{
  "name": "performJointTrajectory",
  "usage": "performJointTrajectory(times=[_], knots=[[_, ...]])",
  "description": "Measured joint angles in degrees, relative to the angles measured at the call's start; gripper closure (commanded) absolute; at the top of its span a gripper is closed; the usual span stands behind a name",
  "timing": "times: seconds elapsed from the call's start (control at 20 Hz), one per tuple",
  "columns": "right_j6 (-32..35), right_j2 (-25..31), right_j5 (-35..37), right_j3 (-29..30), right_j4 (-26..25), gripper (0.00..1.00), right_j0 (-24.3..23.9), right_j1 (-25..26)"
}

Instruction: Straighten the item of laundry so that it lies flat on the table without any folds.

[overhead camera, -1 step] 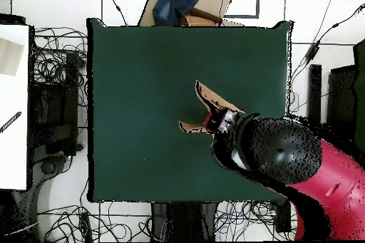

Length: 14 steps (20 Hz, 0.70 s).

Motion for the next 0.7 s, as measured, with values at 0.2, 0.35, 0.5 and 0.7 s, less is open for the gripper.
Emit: performJointTrajectory(times=[0.2, 0.35, 0.5, 0.7], knots=[[0.0, 0.7, 0.0, 0.0, -0.1, 1.00, -0.2, 0.0], [0.0, 1.1, 0.0, 0.0, -0.1, 1.00, -0.2, 0.0], [0.0, 2.0, 0.0, 0.0, -0.1, 1.00, -0.4, 0.0], [0.0, 2.7, 0.0, 0.0, -0.1, 1.00, -0.6, 0.0]])
